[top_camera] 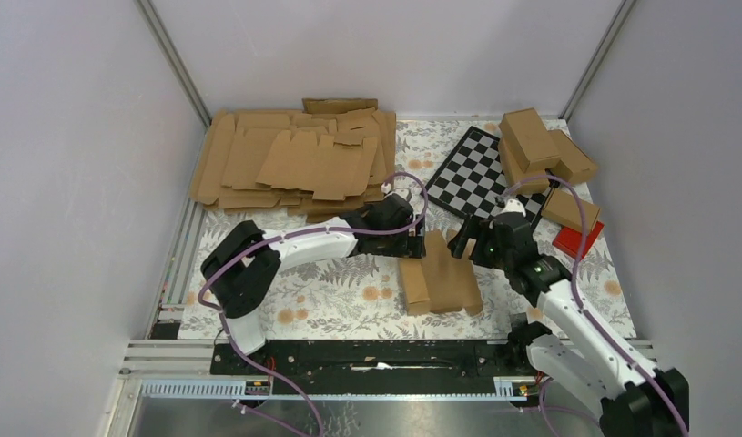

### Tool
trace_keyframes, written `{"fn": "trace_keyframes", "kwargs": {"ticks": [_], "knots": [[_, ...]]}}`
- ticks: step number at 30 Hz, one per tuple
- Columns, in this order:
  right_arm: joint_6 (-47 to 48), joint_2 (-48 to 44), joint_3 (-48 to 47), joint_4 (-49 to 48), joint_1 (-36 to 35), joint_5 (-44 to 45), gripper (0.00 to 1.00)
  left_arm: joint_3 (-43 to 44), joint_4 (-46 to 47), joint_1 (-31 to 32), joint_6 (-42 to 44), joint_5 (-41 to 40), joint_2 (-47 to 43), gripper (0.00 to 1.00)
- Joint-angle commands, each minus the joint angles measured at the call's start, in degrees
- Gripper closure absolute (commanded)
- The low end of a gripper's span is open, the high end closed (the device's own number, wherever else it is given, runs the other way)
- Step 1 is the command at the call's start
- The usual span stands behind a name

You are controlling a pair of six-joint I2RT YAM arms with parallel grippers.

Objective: Fold the paper box

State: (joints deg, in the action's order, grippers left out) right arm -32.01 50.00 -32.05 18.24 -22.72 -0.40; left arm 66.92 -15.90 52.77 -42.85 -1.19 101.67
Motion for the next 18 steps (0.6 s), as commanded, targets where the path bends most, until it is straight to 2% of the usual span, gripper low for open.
{"fn": "trace_keyframes", "kwargs": {"ticks": [1, 6, 9, 18], "knots": [[-0.10, -5.09, -0.23, 3.51, -0.13, 10.19, 0.07, -2.47, 0.99, -0.10, -0.59, -2.65, -2.77, 0.18], [0.55, -3.59, -1.38, 4.98, -0.13, 9.53, 0.01, -16.32, 14.53, -3.32, -3.87, 6.93, -9.24, 0.27], [0.01, -1.30, -2.35, 5.29, -0.13, 6.76, 0.00, -24.40, 24.24, -5.61, -5.66, 10.73, -13.10, 0.32], [-1.01, 1.44, -0.89, 2.64, -0.13, -8.58, 0.00, -41.74, 45.35, -11.41, -11.18, 16.03, -22.42, 0.39]]}}
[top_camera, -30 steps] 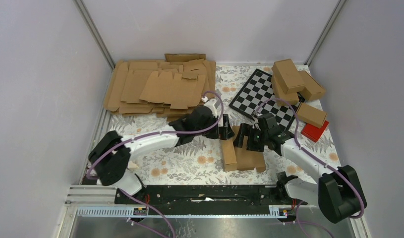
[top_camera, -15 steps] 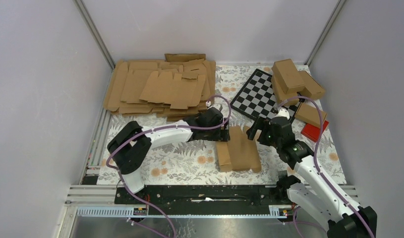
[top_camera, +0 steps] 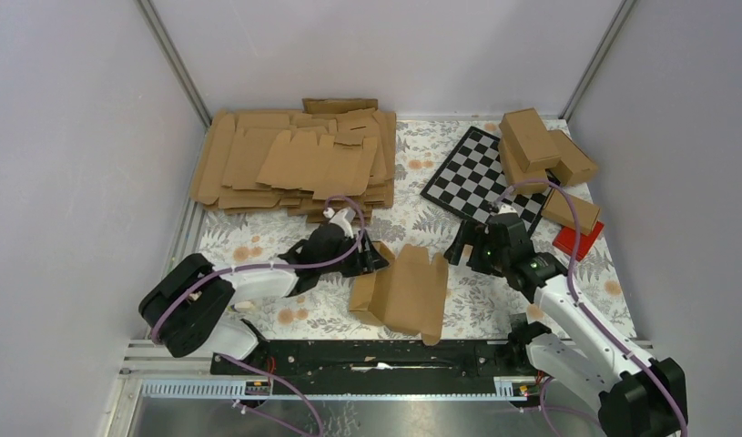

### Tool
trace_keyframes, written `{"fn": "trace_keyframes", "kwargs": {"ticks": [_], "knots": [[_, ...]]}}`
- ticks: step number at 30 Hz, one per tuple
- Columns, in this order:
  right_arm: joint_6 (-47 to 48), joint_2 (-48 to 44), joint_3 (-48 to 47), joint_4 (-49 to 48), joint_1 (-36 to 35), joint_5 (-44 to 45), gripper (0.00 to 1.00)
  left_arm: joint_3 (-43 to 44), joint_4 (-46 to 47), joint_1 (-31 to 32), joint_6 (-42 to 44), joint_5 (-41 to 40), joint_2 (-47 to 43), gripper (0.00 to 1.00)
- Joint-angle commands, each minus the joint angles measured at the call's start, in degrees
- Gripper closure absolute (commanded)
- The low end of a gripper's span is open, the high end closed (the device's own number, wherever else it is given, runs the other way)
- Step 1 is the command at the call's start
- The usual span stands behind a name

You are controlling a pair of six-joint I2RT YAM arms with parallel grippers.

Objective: Fold the paper box

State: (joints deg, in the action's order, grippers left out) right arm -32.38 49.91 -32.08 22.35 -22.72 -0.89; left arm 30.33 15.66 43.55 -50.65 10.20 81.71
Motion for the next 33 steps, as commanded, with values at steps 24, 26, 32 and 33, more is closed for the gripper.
{"fn": "trace_keyframes", "kwargs": {"ticks": [24, 26, 32, 33], "knots": [[-22.87, -6.29, 20.96, -38.93, -0.13, -33.06, 0.00, -9.77, 30.92, -10.28, -14.77, 17.51, -9.47, 0.45], [-25.75, -6.69, 21.14, -42.97, -0.14, -34.76, 0.00, -8.98, 29.14, -10.24, -14.09, 17.62, -10.27, 0.44], [-26.76, -7.02, 19.55, -43.97, -0.13, -37.24, 0.15, -8.79, 26.63, -10.24, -12.62, 15.98, -11.81, 0.41], [-26.44, -6.81, 19.33, -43.76, -0.13, -37.93, 0.19, -8.79, 26.52, -10.24, -12.51, 15.77, -11.96, 0.41]]}}
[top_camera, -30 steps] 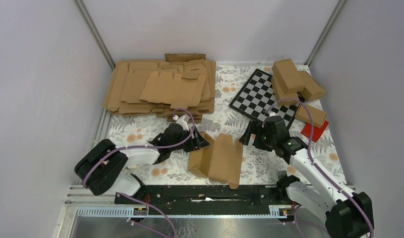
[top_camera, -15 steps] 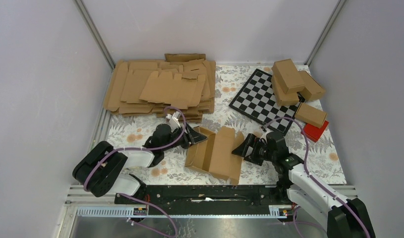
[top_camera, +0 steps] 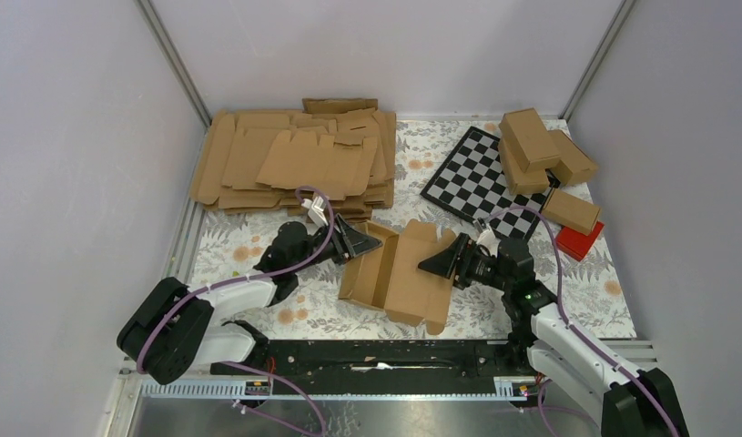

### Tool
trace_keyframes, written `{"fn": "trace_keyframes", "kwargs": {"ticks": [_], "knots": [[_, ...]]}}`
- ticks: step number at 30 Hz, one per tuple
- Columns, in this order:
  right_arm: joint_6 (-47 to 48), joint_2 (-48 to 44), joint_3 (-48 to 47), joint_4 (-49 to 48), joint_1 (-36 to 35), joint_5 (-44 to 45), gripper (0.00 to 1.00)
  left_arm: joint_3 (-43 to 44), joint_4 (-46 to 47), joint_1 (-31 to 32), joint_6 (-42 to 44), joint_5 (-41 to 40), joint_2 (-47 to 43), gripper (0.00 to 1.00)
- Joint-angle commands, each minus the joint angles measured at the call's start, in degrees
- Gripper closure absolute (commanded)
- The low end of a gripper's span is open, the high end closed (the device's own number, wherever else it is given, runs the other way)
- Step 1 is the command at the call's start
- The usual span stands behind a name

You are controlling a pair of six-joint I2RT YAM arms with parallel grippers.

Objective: Fold the paper box

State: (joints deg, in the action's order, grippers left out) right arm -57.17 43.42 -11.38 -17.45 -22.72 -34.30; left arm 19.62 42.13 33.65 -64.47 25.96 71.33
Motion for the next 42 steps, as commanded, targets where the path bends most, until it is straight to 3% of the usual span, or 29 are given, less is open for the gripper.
{"fn": "trace_keyframes", "kwargs": {"ticks": [1, 5, 10, 15, 20, 24, 37, 42], "knots": [[-1.06, -0.08, -1.71, -3.19, -0.13, -5.07, 0.24, 1.98, 0.02, -0.34, 1.35, -0.11, -1.63, 0.40], [2.10, 0.74, -4.20, 1.93, -0.13, -5.95, 0.46, 2.56, -0.58, -0.35, 1.77, -0.21, -1.31, 0.34], [7.74, 0.64, -6.93, 9.60, -0.13, -4.02, 0.70, 3.55, -3.11, -0.32, 3.37, -0.02, -1.17, 0.19], [19.22, 3.68, -14.23, 26.07, -0.13, 3.34, 0.78, 6.80, -15.20, -0.36, 11.86, -2.52, -3.26, 0.03], [27.62, 8.97, -22.23, 37.09, -0.13, 9.19, 0.81, 9.11, -26.37, -0.34, 20.47, -6.40, -3.68, 0.01], [31.31, 12.84, -27.20, 41.50, -0.13, 11.62, 0.81, 7.53, -26.42, -0.34, 22.13, -8.35, -4.01, 0.01], [34.15, 23.00, -33.28, 42.78, -0.13, 5.06, 0.75, 6.94, -27.02, -0.34, 25.58, -11.99, -4.91, 0.01], [35.55, 23.89, -34.69, 43.05, -0.13, 7.70, 0.75, 8.98, -29.68, -0.32, 25.68, -11.69, -5.45, 0.01]]}}
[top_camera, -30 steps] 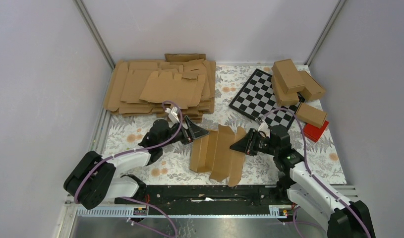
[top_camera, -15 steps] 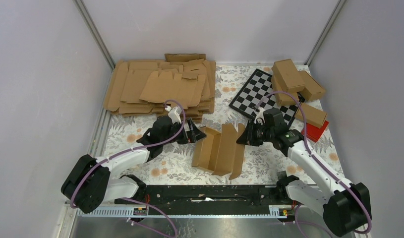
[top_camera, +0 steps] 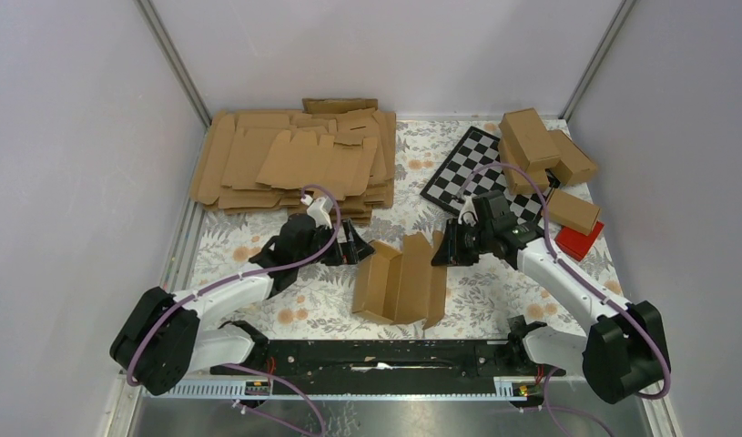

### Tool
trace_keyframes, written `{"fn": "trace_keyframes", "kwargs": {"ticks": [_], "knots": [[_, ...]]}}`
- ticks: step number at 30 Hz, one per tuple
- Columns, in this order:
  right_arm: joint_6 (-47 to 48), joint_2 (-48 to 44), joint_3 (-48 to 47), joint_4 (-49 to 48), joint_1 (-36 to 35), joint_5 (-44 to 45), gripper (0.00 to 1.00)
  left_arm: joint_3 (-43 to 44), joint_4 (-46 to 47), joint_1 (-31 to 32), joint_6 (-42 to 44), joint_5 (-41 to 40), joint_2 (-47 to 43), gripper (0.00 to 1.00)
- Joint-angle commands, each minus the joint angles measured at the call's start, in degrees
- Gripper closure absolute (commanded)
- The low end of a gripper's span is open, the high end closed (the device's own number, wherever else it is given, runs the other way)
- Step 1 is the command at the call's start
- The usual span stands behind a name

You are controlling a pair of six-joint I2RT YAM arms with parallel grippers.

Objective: Fold the paper box

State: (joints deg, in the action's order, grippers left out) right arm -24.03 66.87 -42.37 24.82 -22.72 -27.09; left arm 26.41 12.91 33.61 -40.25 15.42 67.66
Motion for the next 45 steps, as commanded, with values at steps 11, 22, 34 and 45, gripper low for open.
{"fn": "trace_keyframes", "kwargs": {"ticks": [11, 22, 34, 45], "knots": [[1.02, 3.26, -3.79, -2.32, -0.13, -4.98, 0.71, 2.43, -3.56, 0.33, 0.62, -0.50, -1.07, 0.02], [-2.54, 1.39, 1.73, -8.58, -0.13, -7.26, 0.69, 11.53, -30.17, 8.43, 1.02, -13.71, -0.55, 0.06], [-8.02, -3.15, 5.94, -13.39, -0.13, -12.83, 0.24, 7.16, -25.31, 8.67, -1.69, -13.74, 2.05, 0.64], [-14.12, -8.00, 12.78, -19.02, -0.22, -14.21, 0.28, 2.00, -17.75, 8.96, -10.99, -12.50, 0.36, 1.00]]}}
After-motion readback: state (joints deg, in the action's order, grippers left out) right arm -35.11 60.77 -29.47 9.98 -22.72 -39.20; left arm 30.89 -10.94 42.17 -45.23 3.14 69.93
